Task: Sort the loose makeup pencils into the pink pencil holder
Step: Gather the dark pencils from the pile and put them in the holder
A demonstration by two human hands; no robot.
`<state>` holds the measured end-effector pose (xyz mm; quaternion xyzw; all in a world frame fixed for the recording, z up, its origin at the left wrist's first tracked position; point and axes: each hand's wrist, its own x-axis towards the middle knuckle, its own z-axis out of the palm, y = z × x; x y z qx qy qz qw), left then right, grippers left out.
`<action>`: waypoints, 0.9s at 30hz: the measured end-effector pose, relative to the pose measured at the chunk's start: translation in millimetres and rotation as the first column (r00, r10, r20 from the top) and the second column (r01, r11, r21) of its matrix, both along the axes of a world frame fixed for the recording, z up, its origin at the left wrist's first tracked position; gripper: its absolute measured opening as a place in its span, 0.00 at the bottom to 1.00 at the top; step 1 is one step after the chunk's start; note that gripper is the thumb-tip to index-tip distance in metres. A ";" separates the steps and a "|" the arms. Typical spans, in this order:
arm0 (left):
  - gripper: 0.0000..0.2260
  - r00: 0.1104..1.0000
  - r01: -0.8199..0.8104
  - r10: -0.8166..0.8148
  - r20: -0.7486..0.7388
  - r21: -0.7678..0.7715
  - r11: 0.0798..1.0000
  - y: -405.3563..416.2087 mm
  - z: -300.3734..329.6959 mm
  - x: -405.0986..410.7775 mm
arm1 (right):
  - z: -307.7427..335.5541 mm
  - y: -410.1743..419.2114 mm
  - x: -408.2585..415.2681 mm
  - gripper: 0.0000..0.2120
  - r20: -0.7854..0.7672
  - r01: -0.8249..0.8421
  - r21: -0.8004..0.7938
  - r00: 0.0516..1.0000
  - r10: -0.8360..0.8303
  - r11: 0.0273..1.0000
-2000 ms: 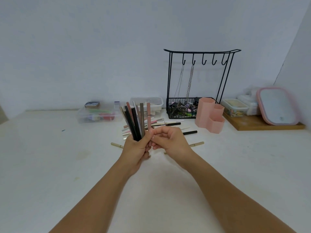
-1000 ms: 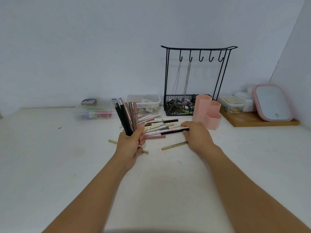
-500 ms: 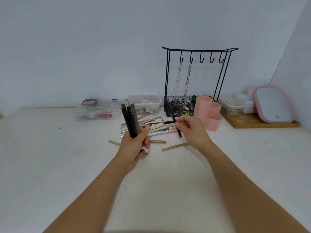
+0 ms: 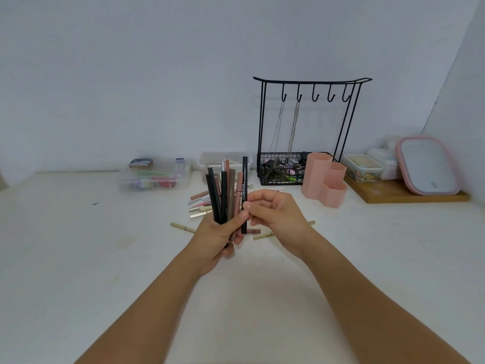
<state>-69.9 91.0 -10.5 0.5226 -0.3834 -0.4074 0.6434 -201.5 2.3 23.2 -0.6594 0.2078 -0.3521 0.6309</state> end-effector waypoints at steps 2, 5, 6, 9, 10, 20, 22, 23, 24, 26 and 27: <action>0.16 1.000 0.030 -0.030 0.006 -0.017 0.999 0.4 0.3 0.0 | -0.4 1.1 -0.5 0.04 0.000 -0.014 0.009 1.000 0.014 1.000; 0.18 0.999 0.033 -0.033 0.034 0.004 0.999 1.0 0.8 -1.3 | -1.8 3.8 0.9 0.05 -0.026 0.004 0.010 1.000 -0.004 1.000; 0.16 0.998 0.030 -0.031 0.048 0.016 0.999 1.1 0.5 -1.9 | -2.3 4.4 2.2 0.05 -0.045 0.016 -0.004 0.999 -0.016 1.000; 0.06 0.997 -0.006 0.002 0.072 0.060 0.998 0.9 0.5 -3.4 | -2.5 4.4 4.2 0.06 -0.078 0.038 -0.068 0.996 -0.043 0.997; 0.06 0.997 -0.022 0.016 0.072 0.072 0.997 0.3 0.6 -3.1 | -0.9 4.7 4.1 0.07 -0.086 0.047 -0.095 0.995 -0.055 0.994; 0.05 0.925 -0.037 -0.001 0.380 0.093 0.995 1.7 -0.4 -27.5 | 11.0 17.0 0.1 0.17 0.050 -0.096 0.028 0.994 0.094 0.995; 0.15 0.920 -0.050 0.041 0.390 0.011 0.999 0.8 -0.7 -30.2 | 10.0 26.1 1.9 0.08 -0.083 -0.058 -0.101 0.995 0.050 0.993; 0.19 0.914 -0.056 0.059 0.402 -0.019 0.998 0.2 -0.5 -30.5 | 7.6 29.3 3.5 0.06 -0.098 -0.050 -0.111 0.994 0.039 0.993; 0.21 0.903 -0.063 0.073 0.423 -0.036 0.997 -0.7 -0.4 -29.6 | 4.5 31.6 5.8 0.05 -0.087 -0.043 -0.080 0.996 0.036 0.996; 0.22 0.897 -0.076 0.089 0.433 -0.046 0.996 -1.8 1.2 -27.8 | 5.1 37.7 9.3 0.04 -0.066 -0.021 -0.011 0.998 0.020 1.000; 0.21 0.908 -0.077 0.087 0.409 -0.039 0.996 -1.9 1.9 -27.6 | 6.0 40.0 11.1 0.04 -0.058 0.019 -0.002 0.998 -0.019 1.000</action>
